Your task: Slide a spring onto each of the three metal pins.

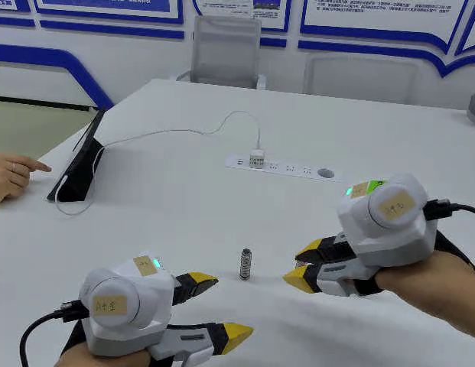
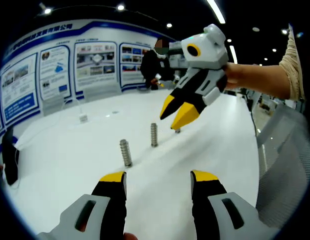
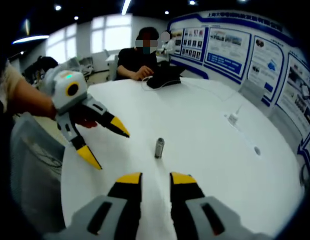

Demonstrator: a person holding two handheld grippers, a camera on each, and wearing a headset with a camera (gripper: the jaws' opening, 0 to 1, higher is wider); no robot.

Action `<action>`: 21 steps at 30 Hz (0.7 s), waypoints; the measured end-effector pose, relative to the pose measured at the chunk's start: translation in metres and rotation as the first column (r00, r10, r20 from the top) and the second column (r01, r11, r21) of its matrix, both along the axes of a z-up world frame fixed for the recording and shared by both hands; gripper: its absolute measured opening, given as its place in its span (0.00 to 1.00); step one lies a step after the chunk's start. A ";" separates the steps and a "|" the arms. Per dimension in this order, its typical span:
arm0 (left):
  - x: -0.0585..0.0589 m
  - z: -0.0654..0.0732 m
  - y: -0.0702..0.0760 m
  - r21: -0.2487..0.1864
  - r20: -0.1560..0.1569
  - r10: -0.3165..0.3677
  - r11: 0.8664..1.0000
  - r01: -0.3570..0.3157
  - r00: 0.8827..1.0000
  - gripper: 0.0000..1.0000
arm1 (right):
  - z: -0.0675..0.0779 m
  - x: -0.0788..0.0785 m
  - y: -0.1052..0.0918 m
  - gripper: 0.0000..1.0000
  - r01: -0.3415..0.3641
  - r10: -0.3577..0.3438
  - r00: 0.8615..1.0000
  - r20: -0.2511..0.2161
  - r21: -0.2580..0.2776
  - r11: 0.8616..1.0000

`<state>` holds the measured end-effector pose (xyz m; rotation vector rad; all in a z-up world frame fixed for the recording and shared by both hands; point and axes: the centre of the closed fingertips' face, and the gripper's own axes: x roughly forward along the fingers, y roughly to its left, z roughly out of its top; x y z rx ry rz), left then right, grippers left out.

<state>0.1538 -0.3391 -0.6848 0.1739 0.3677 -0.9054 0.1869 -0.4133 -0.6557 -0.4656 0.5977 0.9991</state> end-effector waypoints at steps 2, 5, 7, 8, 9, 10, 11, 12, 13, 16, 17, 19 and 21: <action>0.000 0.000 0.000 -0.001 -0.001 0.001 1.000 -0.001 1.000 0.53 | 0.000 -0.001 -0.006 0.23 0.013 -0.013 1.000 0.003 0.005 1.000; 0.001 0.001 -0.001 -0.005 -0.003 0.002 1.000 -0.002 1.000 0.54 | 0.001 -0.004 -0.015 0.23 0.033 -0.033 0.999 0.000 0.023 0.999; 0.001 0.001 -0.001 -0.009 -0.005 0.003 1.000 -0.003 1.000 0.54 | 0.002 -0.006 -0.020 0.24 0.042 -0.043 0.999 0.004 0.033 0.999; 0.001 0.001 -0.001 -0.012 -0.006 0.004 1.000 -0.004 1.000 0.54 | 0.002 -0.007 -0.023 0.24 0.047 -0.047 0.999 0.006 0.035 0.998; 0.002 0.001 -0.001 -0.015 -0.008 0.005 1.000 -0.005 1.000 0.54 | 0.002 -0.007 -0.026 0.24 0.052 -0.052 0.999 0.007 0.036 0.998; 0.002 0.001 -0.001 -0.019 -0.010 0.007 1.000 -0.007 1.000 0.54 | 0.002 -0.008 -0.029 0.25 0.057 -0.058 0.998 0.008 0.041 0.998; 0.002 0.002 -0.001 -0.021 -0.011 0.008 1.000 -0.008 1.000 0.54 | 0.002 -0.009 -0.032 0.25 0.064 -0.064 0.998 0.006 0.044 0.997; 0.002 0.002 -0.001 -0.023 -0.012 0.010 1.000 -0.010 1.000 0.55 | 0.002 -0.010 -0.035 0.25 0.074 -0.074 0.997 0.001 0.049 0.996; 0.003 0.002 -0.001 -0.024 -0.012 0.010 1.000 -0.010 1.000 0.55 | 0.002 -0.011 -0.037 0.25 0.077 -0.077 0.997 0.003 0.052 0.996; 0.003 0.002 -0.001 -0.027 -0.015 0.011 1.000 -0.012 1.000 0.55 | 0.002 -0.013 -0.045 0.26 0.091 -0.092 0.996 0.007 0.060 0.994; 0.002 0.001 -0.001 -0.027 -0.016 0.012 1.000 -0.012 1.000 0.56 | 0.003 -0.014 -0.048 0.26 0.096 -0.097 0.995 0.010 0.065 0.993; 0.002 0.001 0.000 -0.027 -0.019 0.013 1.000 -0.013 1.000 0.56 | 0.003 -0.016 -0.051 0.27 0.102 -0.103 0.995 0.011 0.071 0.992; 0.002 0.000 0.000 -0.029 -0.023 0.013 0.999 -0.014 1.000 0.57 | 0.003 -0.018 -0.056 0.27 0.111 -0.112 0.994 0.013 0.076 0.991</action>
